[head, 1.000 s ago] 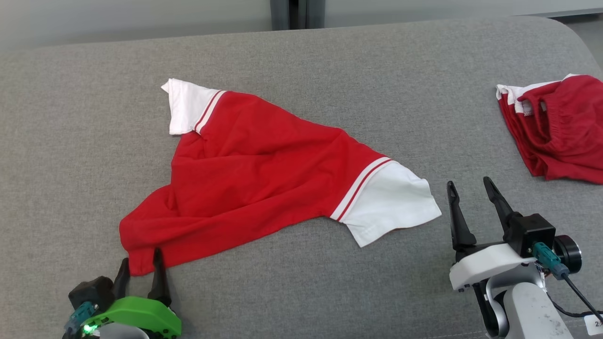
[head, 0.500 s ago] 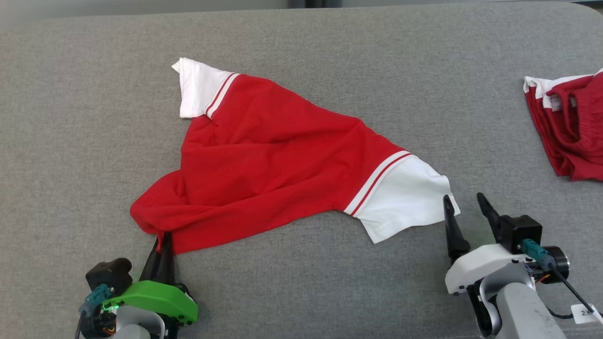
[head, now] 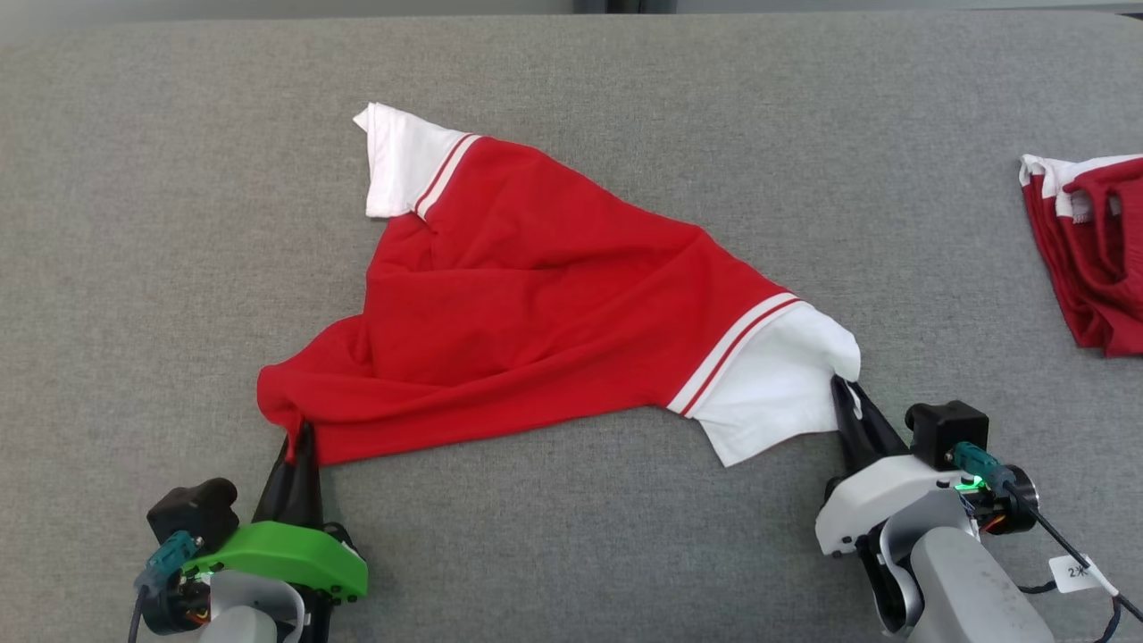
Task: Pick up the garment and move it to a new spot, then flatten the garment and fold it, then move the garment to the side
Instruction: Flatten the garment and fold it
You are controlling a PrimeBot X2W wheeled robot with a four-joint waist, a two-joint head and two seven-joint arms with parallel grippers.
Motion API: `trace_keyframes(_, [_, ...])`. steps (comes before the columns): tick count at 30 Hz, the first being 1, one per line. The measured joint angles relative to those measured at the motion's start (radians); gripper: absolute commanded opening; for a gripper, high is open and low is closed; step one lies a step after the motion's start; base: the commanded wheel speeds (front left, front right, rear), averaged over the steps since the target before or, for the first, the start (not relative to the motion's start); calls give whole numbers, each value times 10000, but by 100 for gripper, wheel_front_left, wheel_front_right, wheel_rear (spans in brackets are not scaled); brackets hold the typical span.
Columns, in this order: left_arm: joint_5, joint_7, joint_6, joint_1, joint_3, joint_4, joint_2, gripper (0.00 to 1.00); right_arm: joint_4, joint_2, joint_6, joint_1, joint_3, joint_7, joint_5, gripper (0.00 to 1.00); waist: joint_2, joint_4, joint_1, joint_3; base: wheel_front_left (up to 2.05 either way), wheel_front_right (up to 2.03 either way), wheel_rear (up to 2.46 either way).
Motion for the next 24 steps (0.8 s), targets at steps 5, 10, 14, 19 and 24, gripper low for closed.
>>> trace_keyframes(5, [-272,2,0,172,449,-1321,-15,0,-1321,48,6,105,-171,86,1266,0,0,-67,0,-498,0,0,0])
trace_keyframes(10, [-309,2,0,20,792,-2809,211,0,-2859,61,13,-623,-732,88,2610,0,0,-187,0,-1137,0,0,0])
trace_keyframes(14, [-290,2,0,-866,585,-3622,1049,0,-3756,67,15,-1708,-1016,88,3032,0,0,-316,0,-1700,0,0,0])
trace_keyframes(19, [-464,67,0,-2532,293,-4195,2061,0,-4615,-71,15,-3073,-1114,88,3095,0,0,-451,0,-2292,0,0,0])
trace_keyframes(24, [-665,853,2,-4056,123,-4932,2617,0,-5166,-403,15,-4404,-1131,412,3110,0,0,-537,0,-2626,0,0,0])
